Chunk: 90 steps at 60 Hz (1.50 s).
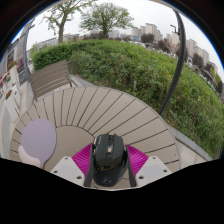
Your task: Arrange mouse
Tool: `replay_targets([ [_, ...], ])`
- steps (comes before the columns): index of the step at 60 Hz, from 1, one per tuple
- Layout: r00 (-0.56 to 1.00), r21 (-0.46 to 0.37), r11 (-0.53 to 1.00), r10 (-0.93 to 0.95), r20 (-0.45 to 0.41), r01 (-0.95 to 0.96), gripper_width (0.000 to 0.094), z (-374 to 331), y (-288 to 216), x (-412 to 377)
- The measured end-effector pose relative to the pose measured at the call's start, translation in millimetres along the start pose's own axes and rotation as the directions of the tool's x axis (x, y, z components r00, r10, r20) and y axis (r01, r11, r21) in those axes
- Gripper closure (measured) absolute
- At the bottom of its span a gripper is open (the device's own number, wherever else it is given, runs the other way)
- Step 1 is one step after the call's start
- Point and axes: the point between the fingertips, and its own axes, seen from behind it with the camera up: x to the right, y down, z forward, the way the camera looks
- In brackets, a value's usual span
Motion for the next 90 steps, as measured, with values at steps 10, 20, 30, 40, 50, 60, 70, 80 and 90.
replay_targets([
  [10,0.990,0.061,0.997,-0.052,0.130,0.044,0.0420,-55.3,-60.1,-103.5],
  [20,0.969,0.060,0.994,-0.099,0.226,0.088,0.0419,-44.4,-66.6,-229.5],
  [30,0.953,0.036,0.987,-0.163,0.257,0.159,0.0416,13.9,-30.0,-307.7],
  [40,0.957,0.001,0.980,-0.194,0.214,0.198,0.0323,44.2,-5.7,-314.9],
  [50,0.964,-0.012,0.979,-0.196,0.181,0.201,0.0089,-8.6,-25.2,-298.7],
  [60,0.974,-0.046,0.981,-0.184,0.130,0.191,0.0088,-127.0,-32.3,-246.6],
  [70,0.985,-0.096,0.982,-0.156,0.073,0.163,0.0087,-232.5,-6.6,-188.3],
  [80,0.995,-0.113,0.989,-0.094,0.044,0.098,0.0089,-284.2,18.7,-157.1],
  [90,0.997,-0.088,0.993,-0.075,0.016,0.076,0.0087,-286.4,17.3,-144.2],
])
